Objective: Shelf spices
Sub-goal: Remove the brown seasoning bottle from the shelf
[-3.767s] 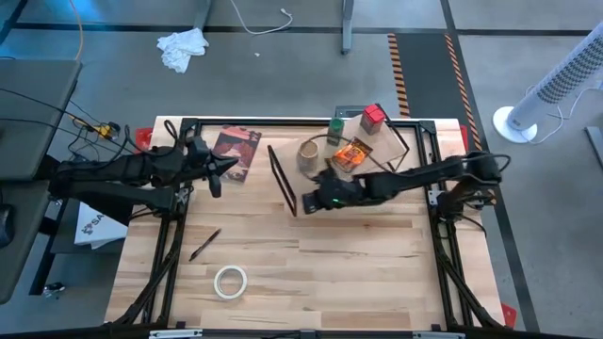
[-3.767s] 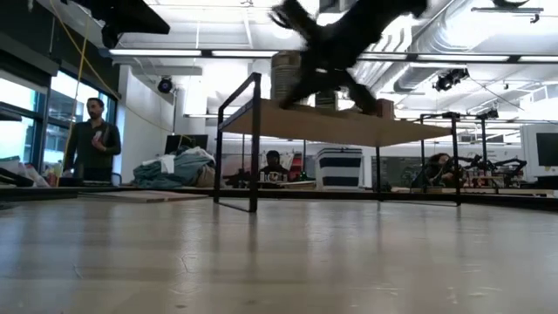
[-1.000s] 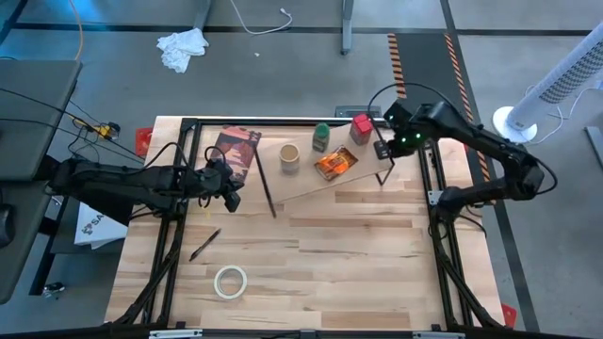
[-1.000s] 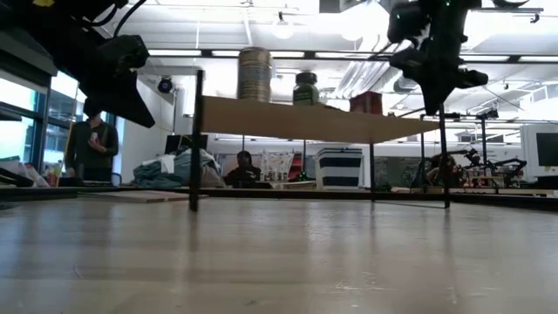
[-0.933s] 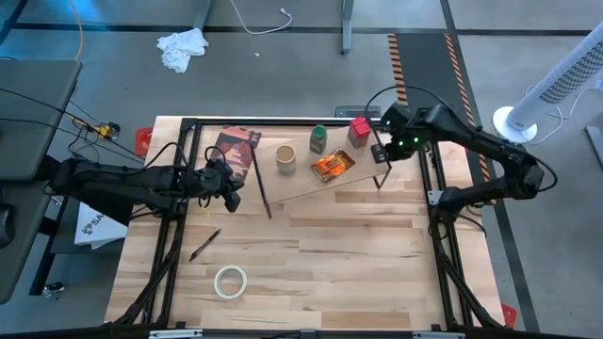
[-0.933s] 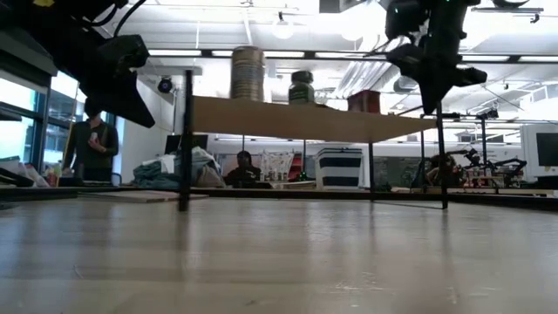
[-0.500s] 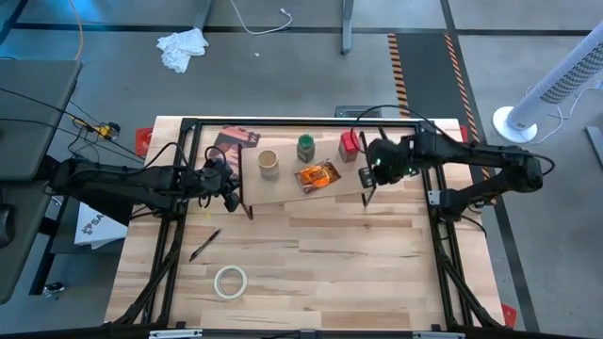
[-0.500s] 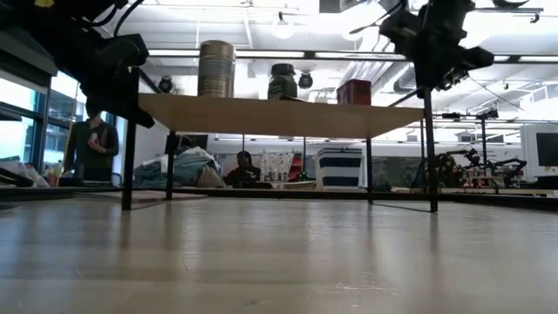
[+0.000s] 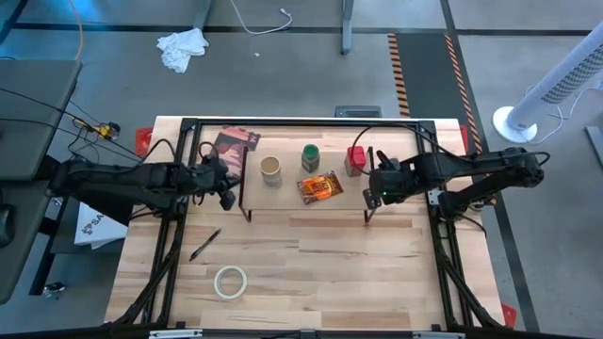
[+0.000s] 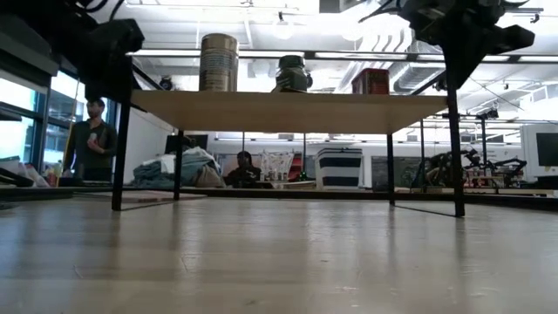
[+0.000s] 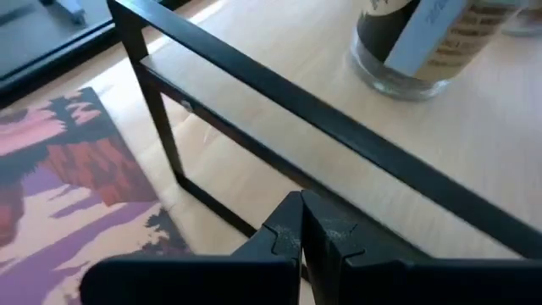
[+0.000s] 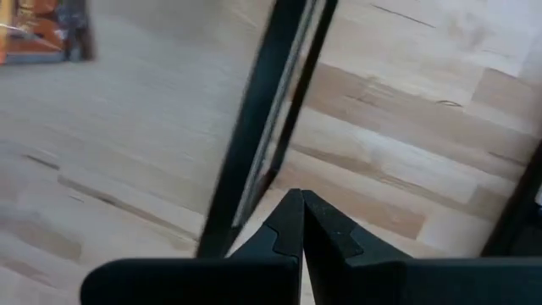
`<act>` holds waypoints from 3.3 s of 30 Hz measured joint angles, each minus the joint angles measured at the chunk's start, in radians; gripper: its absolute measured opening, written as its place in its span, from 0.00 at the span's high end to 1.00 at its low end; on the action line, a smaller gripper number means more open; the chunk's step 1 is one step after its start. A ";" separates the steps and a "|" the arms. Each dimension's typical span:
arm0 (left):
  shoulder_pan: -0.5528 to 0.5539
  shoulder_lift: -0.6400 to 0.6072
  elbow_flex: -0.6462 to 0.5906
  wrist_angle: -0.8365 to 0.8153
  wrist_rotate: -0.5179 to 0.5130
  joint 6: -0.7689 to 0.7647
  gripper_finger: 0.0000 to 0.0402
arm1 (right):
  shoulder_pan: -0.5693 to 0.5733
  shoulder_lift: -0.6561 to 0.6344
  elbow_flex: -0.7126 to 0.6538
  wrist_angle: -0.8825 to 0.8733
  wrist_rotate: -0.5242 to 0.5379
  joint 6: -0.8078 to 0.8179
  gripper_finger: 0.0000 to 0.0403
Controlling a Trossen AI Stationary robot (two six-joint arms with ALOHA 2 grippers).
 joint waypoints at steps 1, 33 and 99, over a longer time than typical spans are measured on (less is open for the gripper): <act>0.000 -0.007 0.005 -0.006 0.001 0.014 1.00 | 0.000 0.000 0.000 -0.002 0.001 -0.005 1.00; 0.000 0.383 0.866 -0.099 0.395 0.315 0.25 | -0.018 -0.269 0.001 -0.064 0.159 -0.162 1.00; 0.211 0.863 1.085 -0.638 0.415 1.018 0.10 | -0.018 -0.268 0.001 -0.054 0.162 -0.236 1.00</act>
